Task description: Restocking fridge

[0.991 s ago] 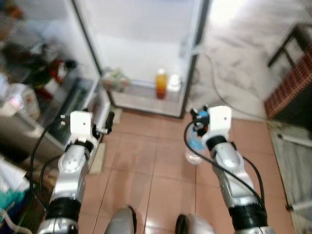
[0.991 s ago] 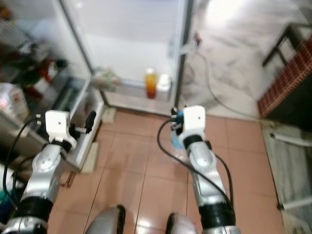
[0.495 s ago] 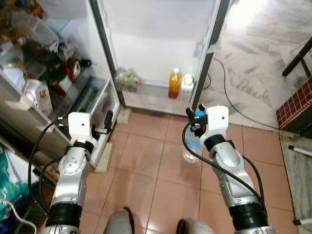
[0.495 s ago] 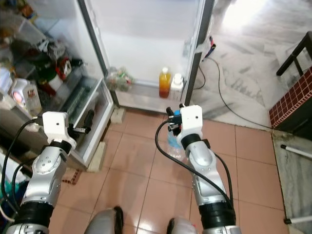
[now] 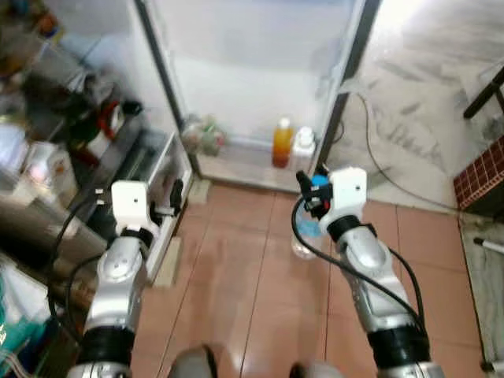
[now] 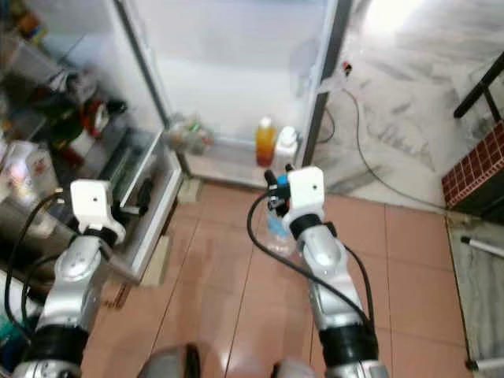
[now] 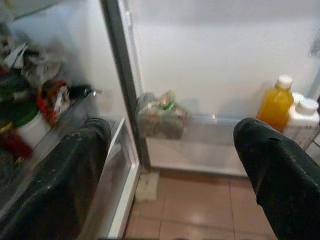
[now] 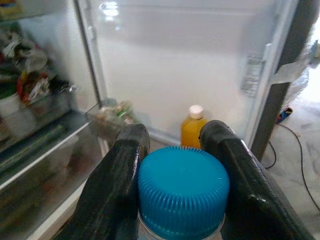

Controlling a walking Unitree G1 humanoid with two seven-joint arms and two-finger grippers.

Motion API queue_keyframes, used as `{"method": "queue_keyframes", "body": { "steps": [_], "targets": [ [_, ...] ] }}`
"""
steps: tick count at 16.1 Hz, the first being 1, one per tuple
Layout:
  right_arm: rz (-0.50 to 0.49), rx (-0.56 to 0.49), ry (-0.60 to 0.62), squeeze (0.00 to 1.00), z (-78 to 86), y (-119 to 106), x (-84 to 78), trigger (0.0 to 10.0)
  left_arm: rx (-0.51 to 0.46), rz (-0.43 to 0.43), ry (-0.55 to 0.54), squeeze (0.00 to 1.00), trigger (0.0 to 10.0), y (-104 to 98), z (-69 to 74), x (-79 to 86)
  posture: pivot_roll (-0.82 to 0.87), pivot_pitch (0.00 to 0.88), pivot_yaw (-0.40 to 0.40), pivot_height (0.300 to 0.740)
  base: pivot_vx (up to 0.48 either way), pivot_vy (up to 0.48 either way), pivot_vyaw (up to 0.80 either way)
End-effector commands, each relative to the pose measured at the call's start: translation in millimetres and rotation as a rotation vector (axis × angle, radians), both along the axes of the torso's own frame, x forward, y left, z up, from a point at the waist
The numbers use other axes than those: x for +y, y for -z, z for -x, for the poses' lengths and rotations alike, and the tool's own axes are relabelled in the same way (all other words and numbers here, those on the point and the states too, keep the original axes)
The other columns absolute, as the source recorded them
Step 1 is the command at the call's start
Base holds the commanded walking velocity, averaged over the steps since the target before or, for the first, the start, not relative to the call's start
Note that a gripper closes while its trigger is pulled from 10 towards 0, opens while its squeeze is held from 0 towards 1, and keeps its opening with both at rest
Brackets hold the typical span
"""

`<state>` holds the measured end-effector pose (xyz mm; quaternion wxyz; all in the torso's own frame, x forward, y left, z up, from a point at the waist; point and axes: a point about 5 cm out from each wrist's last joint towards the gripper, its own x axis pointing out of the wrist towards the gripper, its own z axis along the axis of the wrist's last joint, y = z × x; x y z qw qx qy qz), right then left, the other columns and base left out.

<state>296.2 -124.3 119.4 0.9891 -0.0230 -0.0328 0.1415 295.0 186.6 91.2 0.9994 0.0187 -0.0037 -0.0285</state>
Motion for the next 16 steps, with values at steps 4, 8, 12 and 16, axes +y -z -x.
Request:
{"method": "queue_keyframes", "body": {
  "steps": [4,8,12,16],
  "targets": [
    [-0.003,-0.009,-0.042,0.00,1.5,-3.1,1.9,10.0,-0.002,0.013,0.010,0.00,10.0,-3.8,-3.2,-5.9,-0.02,0.104,0.015,0.740,0.427,0.064,0.00],
    [-0.007,-0.014,-0.065,0.00,2.5,-4.3,3.8,10.0,0.013,0.023,0.004,0.00,10.0,-2.3,-4.1,-6.6,-0.02,0.108,0.015,0.740,0.332,0.341,0.37],
    [-0.017,0.000,-0.064,0.00,1.5,-3.0,2.4,10.0,0.029,0.037,0.008,0.00,10.0,-0.9,-4.5,-7.9,-0.02,0.108,0.013,0.740,0.136,0.433,0.00],
    [-0.030,-0.003,-0.067,0.00,1.3,-4.6,3.0,10.0,0.004,0.010,0.034,0.00,10.0,-2.6,-4.5,-11.0,-0.02,0.108,0.014,0.740,0.061,0.460,0.00]
  ]
}}
